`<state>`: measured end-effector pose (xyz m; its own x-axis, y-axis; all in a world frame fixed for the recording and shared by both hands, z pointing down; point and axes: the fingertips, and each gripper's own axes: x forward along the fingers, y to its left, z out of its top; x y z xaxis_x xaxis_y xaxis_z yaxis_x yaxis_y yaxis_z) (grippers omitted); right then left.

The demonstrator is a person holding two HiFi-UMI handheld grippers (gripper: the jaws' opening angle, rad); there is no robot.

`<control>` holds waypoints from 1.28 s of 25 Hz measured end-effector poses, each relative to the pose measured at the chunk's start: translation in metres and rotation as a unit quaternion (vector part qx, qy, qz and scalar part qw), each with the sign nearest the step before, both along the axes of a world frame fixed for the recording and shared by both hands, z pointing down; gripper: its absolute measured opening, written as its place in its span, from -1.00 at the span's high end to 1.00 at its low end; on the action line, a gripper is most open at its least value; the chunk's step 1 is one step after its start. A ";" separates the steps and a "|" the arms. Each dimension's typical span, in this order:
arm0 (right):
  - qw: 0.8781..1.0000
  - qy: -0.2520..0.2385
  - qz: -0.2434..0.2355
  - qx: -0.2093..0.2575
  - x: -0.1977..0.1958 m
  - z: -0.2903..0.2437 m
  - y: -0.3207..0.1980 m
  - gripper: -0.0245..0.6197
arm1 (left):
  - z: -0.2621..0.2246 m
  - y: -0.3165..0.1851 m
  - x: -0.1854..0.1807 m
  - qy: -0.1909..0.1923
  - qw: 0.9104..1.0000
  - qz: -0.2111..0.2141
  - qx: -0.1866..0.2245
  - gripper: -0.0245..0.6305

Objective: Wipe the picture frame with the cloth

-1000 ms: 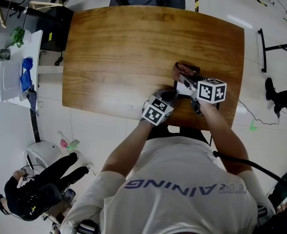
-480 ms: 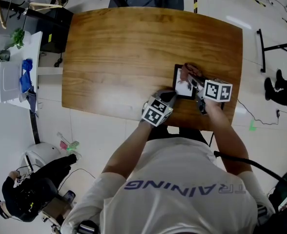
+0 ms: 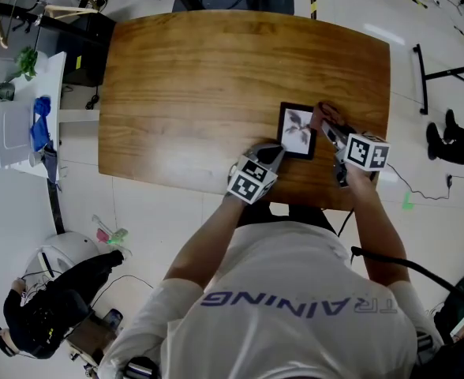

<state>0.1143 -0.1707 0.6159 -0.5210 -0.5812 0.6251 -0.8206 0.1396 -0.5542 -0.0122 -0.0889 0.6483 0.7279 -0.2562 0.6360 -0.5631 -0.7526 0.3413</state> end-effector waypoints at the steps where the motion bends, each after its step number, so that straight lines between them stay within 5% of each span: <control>1: 1.000 0.006 -0.006 0.005 -0.001 -0.002 0.000 0.57 | 0.000 0.000 0.000 0.000 1.000 0.000 0.000 0.91; 9: 0.996 -0.049 -0.075 0.011 -0.077 -0.015 0.011 0.57 | -0.001 0.001 0.000 -0.002 1.000 -0.001 0.006 0.91; 15: 0.992 -0.046 -0.114 0.002 -0.117 -0.001 0.019 0.57 | -0.001 0.000 0.001 0.001 1.000 0.000 -0.002 0.91; 25: 0.993 0.002 -0.115 -0.011 -0.085 0.007 0.030 0.57 | -0.001 0.000 -0.001 0.000 1.000 -0.001 0.003 0.91; 32: 0.997 0.000 -0.073 -0.019 -0.046 0.007 0.037 0.57 | 0.000 0.001 0.000 -0.002 1.000 -0.001 0.003 0.91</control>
